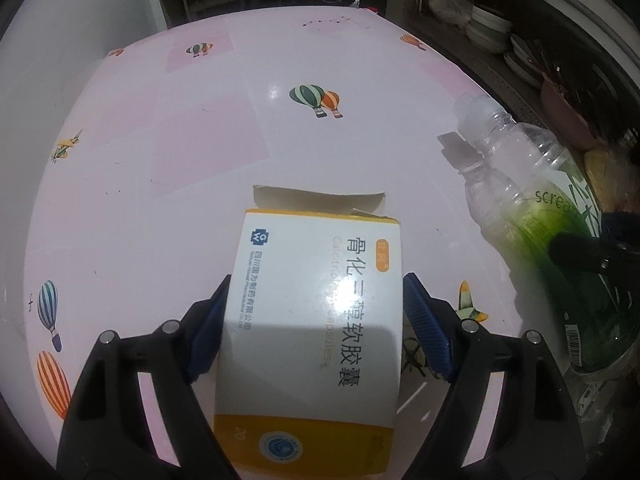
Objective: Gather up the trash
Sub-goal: 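Grasp the white-and-yellow medicine box with the left tool while the right tool holds the bottle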
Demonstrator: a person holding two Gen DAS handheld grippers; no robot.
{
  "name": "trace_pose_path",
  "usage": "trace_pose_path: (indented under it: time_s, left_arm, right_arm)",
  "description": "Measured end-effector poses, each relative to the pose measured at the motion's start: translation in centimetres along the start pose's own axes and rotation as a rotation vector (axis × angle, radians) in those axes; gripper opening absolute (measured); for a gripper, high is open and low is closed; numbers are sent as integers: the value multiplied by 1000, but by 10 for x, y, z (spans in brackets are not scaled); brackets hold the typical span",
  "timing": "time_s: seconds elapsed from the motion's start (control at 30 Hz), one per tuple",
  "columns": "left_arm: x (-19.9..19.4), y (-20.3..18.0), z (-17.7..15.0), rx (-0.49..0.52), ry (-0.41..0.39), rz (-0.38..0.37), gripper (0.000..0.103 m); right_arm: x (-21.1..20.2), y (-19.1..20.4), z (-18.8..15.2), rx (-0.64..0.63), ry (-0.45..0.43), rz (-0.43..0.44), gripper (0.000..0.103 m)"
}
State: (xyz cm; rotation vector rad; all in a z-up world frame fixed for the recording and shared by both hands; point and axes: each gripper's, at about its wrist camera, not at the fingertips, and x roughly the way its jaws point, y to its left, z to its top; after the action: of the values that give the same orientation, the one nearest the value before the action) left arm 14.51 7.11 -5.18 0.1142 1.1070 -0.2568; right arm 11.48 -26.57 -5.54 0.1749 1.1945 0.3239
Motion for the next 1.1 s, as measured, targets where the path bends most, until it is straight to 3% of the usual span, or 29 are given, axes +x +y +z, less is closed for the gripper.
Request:
trace_pose_path:
  time_s: [0.3,0.53,0.8,0.93,1.1]
  left_arm:
    - [5,-1,8,15,21,13,78]
    - [6,1,7,16,22,14,78]
    - [5,1,3,12,21,7,78]
    - [5,1,3,10,24,6,78]
    - [4,-4,1,33,31,18,79]
  right_arm:
    - [11,3,4,-3,16,14,66]
    - [5,-4,3,58,1,35,57]
    - [2,-6,-1,85,26,32,57]
    - [1,-7,5,74,43,36,66]
    - [0,-11,14,52,56,42,70]
